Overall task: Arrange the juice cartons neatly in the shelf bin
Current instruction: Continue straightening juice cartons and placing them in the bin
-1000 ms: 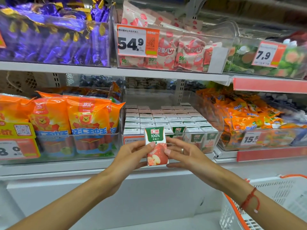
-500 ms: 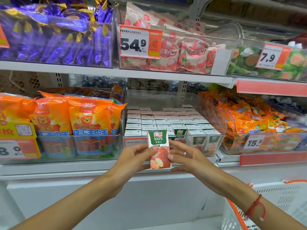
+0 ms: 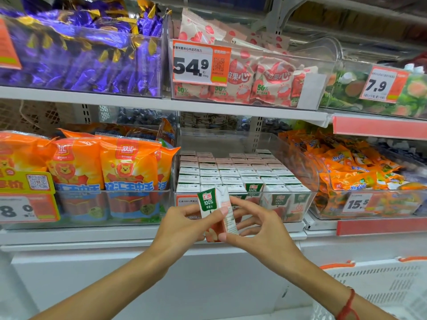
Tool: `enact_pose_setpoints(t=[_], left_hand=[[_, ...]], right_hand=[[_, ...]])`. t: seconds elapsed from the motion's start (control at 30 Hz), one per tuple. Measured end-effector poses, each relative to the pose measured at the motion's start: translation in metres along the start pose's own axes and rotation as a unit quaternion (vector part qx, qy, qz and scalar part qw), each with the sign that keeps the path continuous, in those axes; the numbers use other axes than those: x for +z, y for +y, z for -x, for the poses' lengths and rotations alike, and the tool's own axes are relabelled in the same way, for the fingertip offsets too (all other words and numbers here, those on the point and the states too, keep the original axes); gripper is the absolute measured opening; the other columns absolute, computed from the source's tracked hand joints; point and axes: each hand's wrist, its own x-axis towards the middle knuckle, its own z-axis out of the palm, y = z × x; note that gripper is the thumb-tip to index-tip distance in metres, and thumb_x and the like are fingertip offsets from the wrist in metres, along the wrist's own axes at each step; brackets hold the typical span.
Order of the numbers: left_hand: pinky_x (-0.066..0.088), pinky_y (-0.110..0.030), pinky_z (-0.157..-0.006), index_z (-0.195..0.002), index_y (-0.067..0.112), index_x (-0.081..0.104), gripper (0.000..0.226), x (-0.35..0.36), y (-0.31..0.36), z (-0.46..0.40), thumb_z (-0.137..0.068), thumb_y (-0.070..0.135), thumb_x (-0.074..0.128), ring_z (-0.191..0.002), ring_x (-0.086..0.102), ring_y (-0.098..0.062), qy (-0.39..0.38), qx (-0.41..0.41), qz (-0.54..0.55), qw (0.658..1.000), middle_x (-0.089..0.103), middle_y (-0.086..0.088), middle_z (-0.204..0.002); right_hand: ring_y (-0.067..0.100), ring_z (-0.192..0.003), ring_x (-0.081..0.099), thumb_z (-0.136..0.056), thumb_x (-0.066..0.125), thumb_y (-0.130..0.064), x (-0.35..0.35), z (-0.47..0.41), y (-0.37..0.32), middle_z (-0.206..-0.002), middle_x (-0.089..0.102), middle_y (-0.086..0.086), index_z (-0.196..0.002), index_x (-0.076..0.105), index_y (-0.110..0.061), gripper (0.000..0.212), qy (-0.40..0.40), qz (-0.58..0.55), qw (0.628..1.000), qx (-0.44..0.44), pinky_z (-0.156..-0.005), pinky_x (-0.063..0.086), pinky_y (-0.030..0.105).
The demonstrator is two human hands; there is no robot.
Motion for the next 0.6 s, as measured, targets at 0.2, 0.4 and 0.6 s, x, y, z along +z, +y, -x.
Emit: enact_pose_setpoints(t=[0.2,0.4,0.6], left_hand=[[0.054,-0.012,-0.063,-0.085,0.040,0.075,0.021,-0.011,0.008,0.000,-0.066,0.046,0.078,-0.081,0.071,0.002,-0.068,0.012,-0.022,0.997,0.075,0.017,-0.087],[0.054,-0.013,-0.063,-0.087,0.045,0.073,0.026,-0.009,0.011,0.002,-0.067,0.035,0.086,-0.081,0.069,0.002,-0.074,0.080,-0.120,0.987,0.074,0.019,-0.086],[0.050,-0.008,-0.058,-0.086,0.046,0.070,0.028,-0.008,0.009,0.003,-0.068,0.031,0.086,-0.080,0.066,0.007,-0.058,0.081,-0.121,0.988,0.073,0.023,-0.085]], right_hand=[[0.013,-0.082,0.073,-0.073,0.067,-0.053,-0.012,-0.005,-0.007,-0.089,0.076,-0.003,-0.095,0.077,-0.031,0.034,-0.023,-0.140,0.987,0.070,-0.069,0.055,0.017],[0.019,-0.079,0.075,-0.062,0.070,-0.059,-0.013,-0.008,-0.007,-0.087,0.077,0.002,-0.090,0.073,-0.014,0.053,-0.011,-0.179,0.975,0.130,-0.065,0.057,0.019],[0.017,-0.080,0.074,-0.062,0.070,-0.060,-0.011,-0.009,-0.006,-0.089,0.077,0.001,-0.088,0.075,-0.018,0.050,-0.010,-0.178,0.975,0.135,-0.065,0.055,0.017]])
